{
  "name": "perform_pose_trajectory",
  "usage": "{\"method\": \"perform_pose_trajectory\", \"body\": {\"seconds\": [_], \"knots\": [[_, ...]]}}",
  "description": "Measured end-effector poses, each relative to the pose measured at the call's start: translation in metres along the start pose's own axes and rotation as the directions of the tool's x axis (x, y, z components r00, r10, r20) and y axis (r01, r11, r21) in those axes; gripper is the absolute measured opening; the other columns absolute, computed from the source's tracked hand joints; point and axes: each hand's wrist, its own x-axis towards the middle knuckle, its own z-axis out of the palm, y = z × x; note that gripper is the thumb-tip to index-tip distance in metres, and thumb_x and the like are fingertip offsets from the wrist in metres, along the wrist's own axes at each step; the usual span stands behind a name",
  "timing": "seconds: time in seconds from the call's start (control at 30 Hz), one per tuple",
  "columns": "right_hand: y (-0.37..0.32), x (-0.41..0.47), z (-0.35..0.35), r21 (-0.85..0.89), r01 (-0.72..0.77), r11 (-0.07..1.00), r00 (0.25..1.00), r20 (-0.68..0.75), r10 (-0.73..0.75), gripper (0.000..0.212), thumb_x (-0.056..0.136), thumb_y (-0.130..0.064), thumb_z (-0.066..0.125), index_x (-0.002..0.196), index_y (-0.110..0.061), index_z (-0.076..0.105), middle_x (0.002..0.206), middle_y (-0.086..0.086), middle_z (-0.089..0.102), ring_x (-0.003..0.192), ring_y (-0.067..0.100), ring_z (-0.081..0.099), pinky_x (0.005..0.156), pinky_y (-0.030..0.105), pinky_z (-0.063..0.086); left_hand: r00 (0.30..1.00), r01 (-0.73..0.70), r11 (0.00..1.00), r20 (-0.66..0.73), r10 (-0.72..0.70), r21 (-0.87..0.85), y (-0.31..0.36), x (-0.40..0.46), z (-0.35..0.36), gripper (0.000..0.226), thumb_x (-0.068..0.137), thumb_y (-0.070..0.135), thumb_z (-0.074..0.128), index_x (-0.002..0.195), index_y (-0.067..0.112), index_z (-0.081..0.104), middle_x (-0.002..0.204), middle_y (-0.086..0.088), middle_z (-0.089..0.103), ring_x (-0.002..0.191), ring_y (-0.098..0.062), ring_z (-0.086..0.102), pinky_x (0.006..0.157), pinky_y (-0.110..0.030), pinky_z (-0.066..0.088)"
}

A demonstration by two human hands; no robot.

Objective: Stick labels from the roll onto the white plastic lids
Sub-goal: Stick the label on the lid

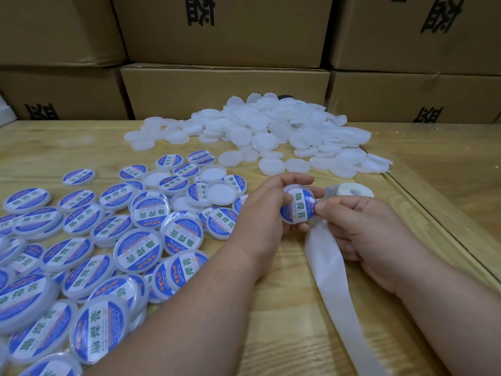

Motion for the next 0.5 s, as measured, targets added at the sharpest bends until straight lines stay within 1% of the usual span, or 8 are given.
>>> {"method": "perform_pose_trajectory", "body": {"seconds": [0.07, 0.17, 0.2, 0.3, 0.4, 0.5], "knots": [[0.0006, 0.0003, -0.0001, 0.009, 0.004, 1.000, 1.000, 0.003, -0.004, 0.021, 0.094, -0.018, 0.065, 0.078, -0.013, 0.077, 0.051, -0.004, 0.027, 0.042, 0.010, 0.022, 0.036, 0.020, 0.021, 1.000, 0.004, 1.000, -0.016, -0.004, 0.007, -0.0003, 0.0002, -0.0001, 0.040, 0.070, 0.013, 0.041, 0.100, 0.014, 0.067, 0.099, -0.012, 0.077, 0.078, -0.021, 0.069, 0.056, -0.030, 0.050], [0.0002, 0.0002, 0.0001, 0.014, 0.005, 1.000, 1.000, 0.007, -0.005, 0.027, 0.095, -0.018, 0.064, 0.072, -0.020, 0.078, 0.050, -0.004, 0.027, 0.042, 0.010, 0.022, 0.036, 0.019, 0.020, 0.999, 0.002, 1.000, -0.036, -0.002, 0.017, -0.0004, 0.0005, -0.0002, 0.039, 0.079, 0.002, 0.039, 0.100, 0.016, 0.068, 0.101, -0.013, 0.077, 0.081, -0.022, 0.069, 0.056, -0.030, 0.050], [-0.0002, 0.0000, 0.0003, 0.015, 0.005, 1.000, 1.000, 0.009, -0.005, 0.028, 0.095, -0.018, 0.064, 0.072, -0.021, 0.078, 0.050, -0.005, 0.027, 0.042, 0.010, 0.021, 0.037, 0.019, 0.020, 0.999, 0.001, 1.000, -0.042, 0.000, 0.023, -0.0004, 0.0004, 0.0001, 0.039, 0.077, 0.001, 0.040, 0.100, 0.017, 0.068, 0.101, -0.013, 0.077, 0.081, -0.022, 0.069, 0.056, -0.029, 0.050], [-0.0003, -0.0004, 0.0009, 0.008, 0.012, 1.000, 1.000, 0.018, -0.012, 0.026, 0.095, -0.020, 0.064, 0.073, -0.022, 0.079, 0.052, -0.004, 0.026, 0.045, 0.011, 0.020, 0.038, 0.020, 0.019, 0.998, -0.013, 0.996, -0.065, 0.019, 0.085, -0.0007, -0.0012, 0.0015, 0.044, 0.066, 0.007, 0.044, 0.101, 0.020, 0.067, 0.099, -0.005, 0.078, 0.082, -0.016, 0.070, 0.058, -0.028, 0.051], [-0.0001, -0.0007, 0.0008, 0.012, 0.016, 1.000, 1.000, 0.012, -0.016, 0.025, 0.095, -0.018, 0.062, 0.079, -0.022, 0.080, 0.051, -0.005, 0.026, 0.044, 0.010, 0.020, 0.038, 0.021, 0.019, 0.993, -0.060, 0.978, -0.086, 0.079, 0.198, -0.0022, -0.0034, 0.0023, 0.042, 0.068, 0.010, 0.050, 0.104, 0.026, 0.066, 0.099, 0.006, 0.078, 0.088, -0.010, 0.072, 0.060, -0.023, 0.053], [-0.0002, -0.0011, 0.0005, 0.017, 0.019, 1.000, 1.000, 0.013, -0.019, 0.027, 0.097, -0.016, 0.059, 0.084, -0.022, 0.082, 0.050, -0.006, 0.025, 0.043, 0.009, 0.021, 0.038, 0.019, 0.020, 0.988, -0.089, 0.966, -0.104, 0.117, 0.245, -0.0039, -0.0040, 0.0022, 0.040, 0.070, 0.011, 0.056, 0.104, 0.029, 0.066, 0.099, 0.009, 0.078, 0.089, -0.008, 0.072, 0.062, -0.022, 0.054]]}}
